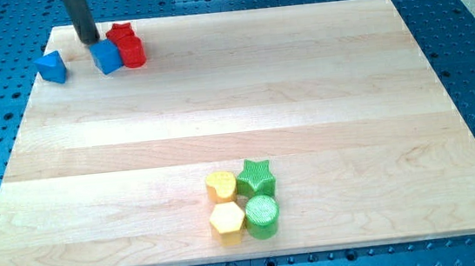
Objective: Push the blue triangle towards the center left of the board
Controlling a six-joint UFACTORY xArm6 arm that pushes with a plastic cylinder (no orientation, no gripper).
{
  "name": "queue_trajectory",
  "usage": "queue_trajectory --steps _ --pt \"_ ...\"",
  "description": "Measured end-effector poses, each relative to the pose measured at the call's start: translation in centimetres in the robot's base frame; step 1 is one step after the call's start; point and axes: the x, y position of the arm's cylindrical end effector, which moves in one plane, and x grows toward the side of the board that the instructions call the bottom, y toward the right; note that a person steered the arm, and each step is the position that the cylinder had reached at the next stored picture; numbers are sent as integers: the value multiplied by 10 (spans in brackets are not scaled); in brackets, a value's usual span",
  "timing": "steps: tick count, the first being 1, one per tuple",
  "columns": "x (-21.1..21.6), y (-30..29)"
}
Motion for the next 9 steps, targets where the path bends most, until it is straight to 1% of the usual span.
queue_trajectory --steps 1,2,3,4,5,7,8,9 --pt "-9 -22" --pt "20 -41" --pt "75 -41" --pt "80 -41" --pt "95 -41" --pt "139 -41" --pt "116 -31" --pt "40 -14"
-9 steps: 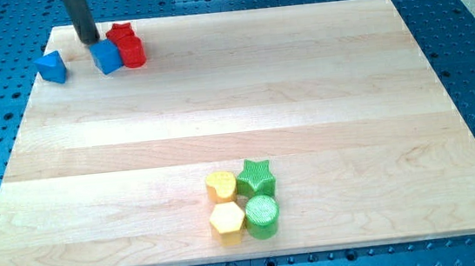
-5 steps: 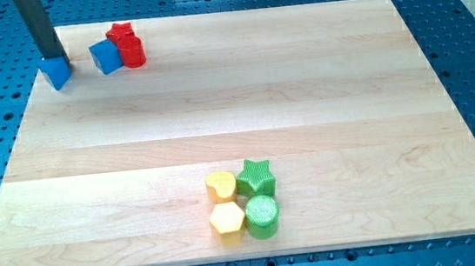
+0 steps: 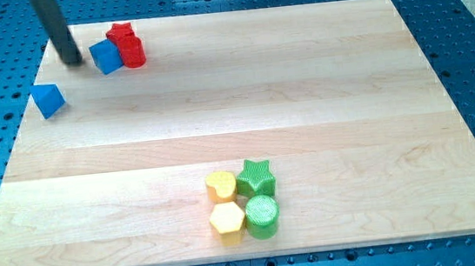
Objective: Push the blue triangle towards the center left of the board
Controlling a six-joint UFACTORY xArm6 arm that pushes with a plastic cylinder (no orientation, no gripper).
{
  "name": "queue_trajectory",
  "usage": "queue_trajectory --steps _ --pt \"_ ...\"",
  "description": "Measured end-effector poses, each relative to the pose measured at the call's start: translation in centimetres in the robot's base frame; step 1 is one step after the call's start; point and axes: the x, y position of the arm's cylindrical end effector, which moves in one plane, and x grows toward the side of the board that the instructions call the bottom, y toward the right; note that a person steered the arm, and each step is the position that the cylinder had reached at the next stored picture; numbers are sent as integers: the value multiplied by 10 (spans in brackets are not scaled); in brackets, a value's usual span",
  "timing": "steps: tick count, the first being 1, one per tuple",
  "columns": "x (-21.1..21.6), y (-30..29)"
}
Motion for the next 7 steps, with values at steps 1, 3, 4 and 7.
queue_trajectory --steps 1,3,4,7 --pt "-52 22" --pt "-53 113" --pt "-21 100" --pt "32 78"
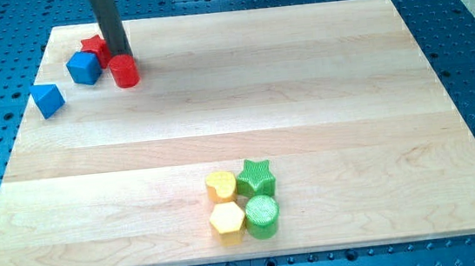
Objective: Push the blue triangle towards the center left of the board
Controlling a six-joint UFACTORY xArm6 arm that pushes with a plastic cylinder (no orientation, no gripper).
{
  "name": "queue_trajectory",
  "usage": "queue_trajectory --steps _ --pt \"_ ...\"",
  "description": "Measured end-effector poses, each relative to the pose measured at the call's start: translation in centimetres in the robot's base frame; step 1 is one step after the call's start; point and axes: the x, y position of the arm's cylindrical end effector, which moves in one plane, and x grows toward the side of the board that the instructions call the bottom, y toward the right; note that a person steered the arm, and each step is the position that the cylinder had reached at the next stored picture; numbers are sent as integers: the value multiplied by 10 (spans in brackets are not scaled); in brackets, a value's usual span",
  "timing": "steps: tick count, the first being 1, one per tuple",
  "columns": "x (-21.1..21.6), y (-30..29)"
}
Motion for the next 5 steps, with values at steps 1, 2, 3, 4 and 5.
queue_trajectory --steps 1,2,3,4,5 --pt "-46 23" --pt "-82 13" --pt "-66 -22" --pt "-62 -39" --pt "-54 -43"
